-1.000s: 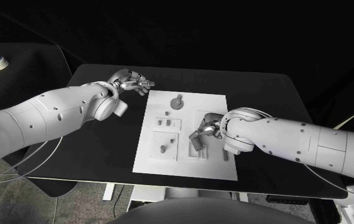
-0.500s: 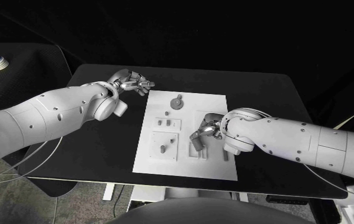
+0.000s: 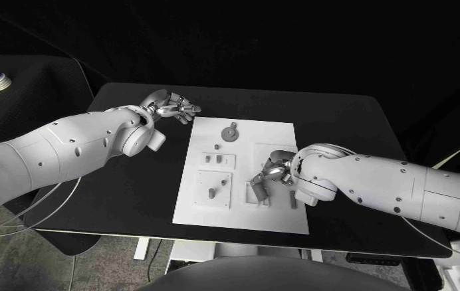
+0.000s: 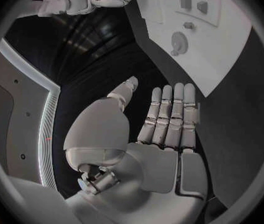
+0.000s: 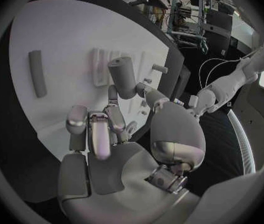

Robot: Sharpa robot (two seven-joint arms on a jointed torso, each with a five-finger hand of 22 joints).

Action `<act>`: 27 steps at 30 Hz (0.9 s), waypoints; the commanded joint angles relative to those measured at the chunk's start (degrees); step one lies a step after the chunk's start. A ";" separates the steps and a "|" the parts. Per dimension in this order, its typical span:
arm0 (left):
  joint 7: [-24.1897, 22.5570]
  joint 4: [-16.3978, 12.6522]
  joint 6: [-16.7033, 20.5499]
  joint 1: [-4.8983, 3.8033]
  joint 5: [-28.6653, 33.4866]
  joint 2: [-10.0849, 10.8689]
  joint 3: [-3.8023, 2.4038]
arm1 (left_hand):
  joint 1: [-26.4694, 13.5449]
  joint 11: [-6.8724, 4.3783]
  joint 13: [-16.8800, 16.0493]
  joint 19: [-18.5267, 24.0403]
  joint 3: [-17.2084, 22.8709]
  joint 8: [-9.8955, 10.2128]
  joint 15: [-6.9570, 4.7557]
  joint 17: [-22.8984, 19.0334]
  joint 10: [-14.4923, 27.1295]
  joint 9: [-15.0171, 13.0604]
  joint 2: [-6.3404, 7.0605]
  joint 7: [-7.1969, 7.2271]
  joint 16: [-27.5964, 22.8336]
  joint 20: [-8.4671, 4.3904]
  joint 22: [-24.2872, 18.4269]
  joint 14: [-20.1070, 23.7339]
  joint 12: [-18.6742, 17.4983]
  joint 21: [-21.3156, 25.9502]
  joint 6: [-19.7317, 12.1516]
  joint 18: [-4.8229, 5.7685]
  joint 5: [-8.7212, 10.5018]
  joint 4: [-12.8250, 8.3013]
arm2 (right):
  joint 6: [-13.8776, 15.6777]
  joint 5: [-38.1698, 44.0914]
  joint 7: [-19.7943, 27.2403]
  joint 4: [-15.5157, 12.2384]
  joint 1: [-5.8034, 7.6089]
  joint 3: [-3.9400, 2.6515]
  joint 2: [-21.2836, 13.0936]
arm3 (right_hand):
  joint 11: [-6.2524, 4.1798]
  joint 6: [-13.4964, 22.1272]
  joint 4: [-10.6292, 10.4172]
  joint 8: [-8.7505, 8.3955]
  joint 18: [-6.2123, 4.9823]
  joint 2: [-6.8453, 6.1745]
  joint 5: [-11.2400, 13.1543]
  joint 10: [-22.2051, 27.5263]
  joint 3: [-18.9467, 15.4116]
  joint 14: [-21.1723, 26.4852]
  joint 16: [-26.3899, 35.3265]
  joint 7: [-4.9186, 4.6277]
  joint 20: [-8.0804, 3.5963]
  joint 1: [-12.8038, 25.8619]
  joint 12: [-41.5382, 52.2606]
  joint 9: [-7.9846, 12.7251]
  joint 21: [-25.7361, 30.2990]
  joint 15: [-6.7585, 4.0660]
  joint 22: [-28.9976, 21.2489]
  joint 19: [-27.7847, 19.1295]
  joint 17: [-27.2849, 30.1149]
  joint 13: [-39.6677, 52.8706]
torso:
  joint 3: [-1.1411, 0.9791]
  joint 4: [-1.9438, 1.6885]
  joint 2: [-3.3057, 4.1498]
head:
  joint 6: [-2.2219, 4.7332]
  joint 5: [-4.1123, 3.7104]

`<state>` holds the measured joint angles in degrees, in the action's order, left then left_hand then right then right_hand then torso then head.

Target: Assemble the parts on the task board

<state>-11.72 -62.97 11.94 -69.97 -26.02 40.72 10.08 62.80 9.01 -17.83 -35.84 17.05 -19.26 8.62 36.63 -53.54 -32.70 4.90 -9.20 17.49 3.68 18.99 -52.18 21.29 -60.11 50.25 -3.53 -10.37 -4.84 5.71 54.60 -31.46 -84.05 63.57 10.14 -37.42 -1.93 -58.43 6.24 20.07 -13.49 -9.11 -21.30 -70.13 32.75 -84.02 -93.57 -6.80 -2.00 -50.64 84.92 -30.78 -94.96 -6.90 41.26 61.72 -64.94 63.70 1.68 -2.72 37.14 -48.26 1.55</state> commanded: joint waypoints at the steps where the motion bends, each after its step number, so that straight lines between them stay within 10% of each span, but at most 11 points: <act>1: -0.13 -0.13 -0.60 -0.05 -0.34 -0.06 -0.03 | -0.36 0.14 0.03 0.43 -0.14 0.12 0.15 -0.09 0.42 0.07 -0.07 0.10 -0.32 -0.08 -0.09 0.37 -0.33 0.23 -0.21 -0.75 -0.17 0.35 | -0.98 -3.72 -1.58 -0.62 0.09 0.07 -0.49 | -0.18 -1.54 1.60 0.46 -1.51 4.70 -0.27 -0.06 1.98 -3.88 -0.22 -1.37 -0.02 -5.07 0.05 -0.18 -6.81 -0.35 0.06 -0.39 -0.05 0.06 | 0.02 0.05 -0.01 | -0.06 -0.02; 27: 0.12 -0.30 -0.46 -0.06 -0.72 0.05 -0.01 | -0.46 0.16 0.05 0.50 -0.20 0.15 0.16 -0.12 0.56 0.08 -0.03 0.10 -0.35 -0.07 -0.10 0.41 -0.47 0.27 -0.26 -0.72 -0.16 0.40 | 1.13 -8.86 -2.68 0.99 0.20 0.09 0.99 | 0.01 -2.43 -0.39 0.70 -1.51 4.28 3.87 -0.42 -0.66 -3.93 -0.14 -1.28 0.50 0.67 -0.25 -0.35 -6.75 -0.28 0.24 0.01 0.16 0.05 | 0.09 -0.01 0.00 | -0.10 -0.15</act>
<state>-11.37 -63.11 11.94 -69.98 -26.51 40.80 10.10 62.81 9.21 -17.83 -35.84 16.90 -19.26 8.62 36.59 -53.33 -32.70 4.90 -9.20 17.48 3.68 18.99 -52.19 21.05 -60.11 50.25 -3.53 -10.37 -4.69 6.51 46.34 -34.03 -83.12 63.78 10.22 -36.64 -1.92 -58.85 6.00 20.87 -13.47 -6.81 -17.68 -70.37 32.47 -84.15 -93.57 -6.39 -1.81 -48.34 84.89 -30.87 -94.97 -6.84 41.47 61.72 -64.81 63.74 1.79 -2.72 37.12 -48.31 1.37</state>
